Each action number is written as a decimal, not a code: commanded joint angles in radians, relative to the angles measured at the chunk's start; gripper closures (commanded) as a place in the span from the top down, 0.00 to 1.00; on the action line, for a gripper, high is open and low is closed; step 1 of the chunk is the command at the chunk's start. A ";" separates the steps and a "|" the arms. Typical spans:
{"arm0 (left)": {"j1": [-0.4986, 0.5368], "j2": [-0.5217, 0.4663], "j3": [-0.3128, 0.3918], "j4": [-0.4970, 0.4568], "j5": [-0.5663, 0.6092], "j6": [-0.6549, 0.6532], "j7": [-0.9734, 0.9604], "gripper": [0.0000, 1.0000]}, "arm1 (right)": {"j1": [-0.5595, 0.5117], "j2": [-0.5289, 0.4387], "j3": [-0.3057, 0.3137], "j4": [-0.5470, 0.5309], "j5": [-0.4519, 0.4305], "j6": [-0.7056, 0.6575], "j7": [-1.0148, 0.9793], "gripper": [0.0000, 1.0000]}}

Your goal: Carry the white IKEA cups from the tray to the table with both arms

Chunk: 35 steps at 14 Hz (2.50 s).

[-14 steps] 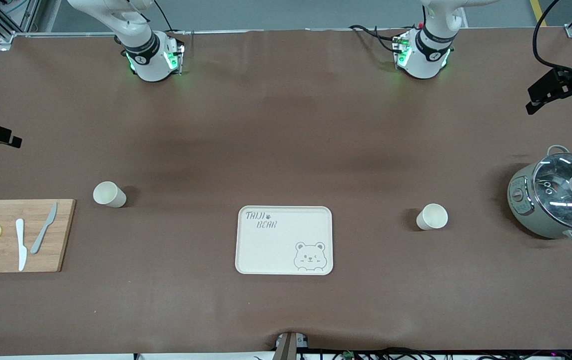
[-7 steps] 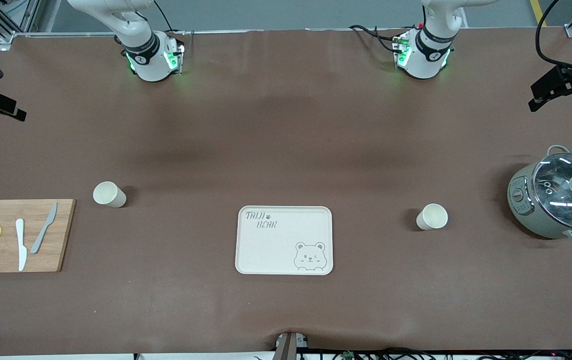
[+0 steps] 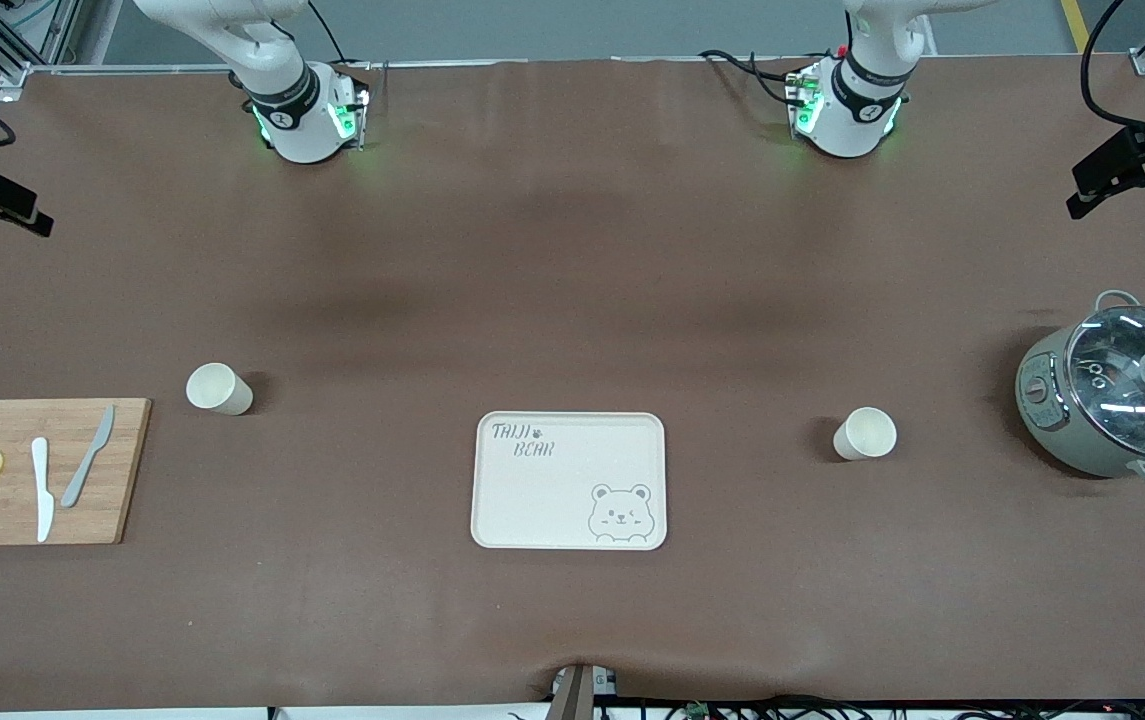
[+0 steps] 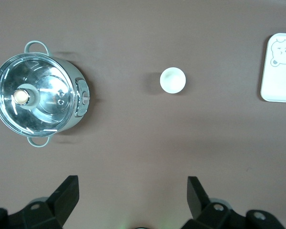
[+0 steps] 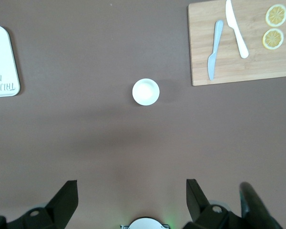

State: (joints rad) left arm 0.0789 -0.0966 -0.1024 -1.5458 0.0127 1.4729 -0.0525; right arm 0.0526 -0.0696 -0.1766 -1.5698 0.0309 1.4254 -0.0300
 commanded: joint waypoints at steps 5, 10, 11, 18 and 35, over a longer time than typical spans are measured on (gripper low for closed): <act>-0.002 0.040 -0.005 0.007 -0.050 -0.009 0.017 1.00 | 0.032 -0.012 0.009 0.027 -0.026 0.007 0.015 1.00; -0.001 0.040 -0.022 0.009 -0.022 -0.006 -0.013 1.00 | 0.026 0.010 0.008 0.028 -0.020 0.018 0.016 1.00; 0.004 0.038 -0.022 0.009 -0.002 -0.006 0.005 1.00 | 0.029 0.010 0.008 0.028 -0.022 0.017 0.016 1.00; -0.010 0.047 -0.031 0.013 0.003 -0.008 -0.001 1.00 | 0.030 0.010 0.008 0.024 -0.009 0.007 0.057 1.00; -0.008 0.077 -0.049 0.035 0.006 -0.008 -0.012 1.00 | 0.026 0.010 0.008 0.022 -0.009 0.006 0.061 1.00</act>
State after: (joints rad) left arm 0.0688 -0.0334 -0.1390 -1.5314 -0.0107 1.4731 -0.0590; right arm 0.0780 -0.0619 -0.1694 -1.5561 0.0286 1.4384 0.0126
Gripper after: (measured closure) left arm 0.000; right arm 0.000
